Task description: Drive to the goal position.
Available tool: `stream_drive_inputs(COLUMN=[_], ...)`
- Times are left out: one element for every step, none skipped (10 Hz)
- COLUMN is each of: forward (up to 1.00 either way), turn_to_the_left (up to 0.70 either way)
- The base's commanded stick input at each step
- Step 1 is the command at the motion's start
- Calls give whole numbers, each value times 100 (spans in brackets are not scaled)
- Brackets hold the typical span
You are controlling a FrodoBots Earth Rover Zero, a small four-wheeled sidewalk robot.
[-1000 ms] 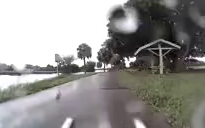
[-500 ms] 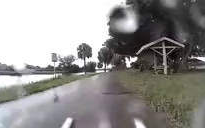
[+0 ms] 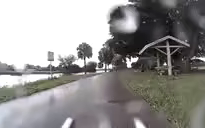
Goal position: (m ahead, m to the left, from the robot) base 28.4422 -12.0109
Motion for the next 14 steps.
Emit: stream_drive_inputs(forward=[100,100,100,100,100,100,100,100,100,100,100,100,100,100], turn_to_the_left=[0,0,0,0,0,0,0,0,0,0,0,0,0,0])
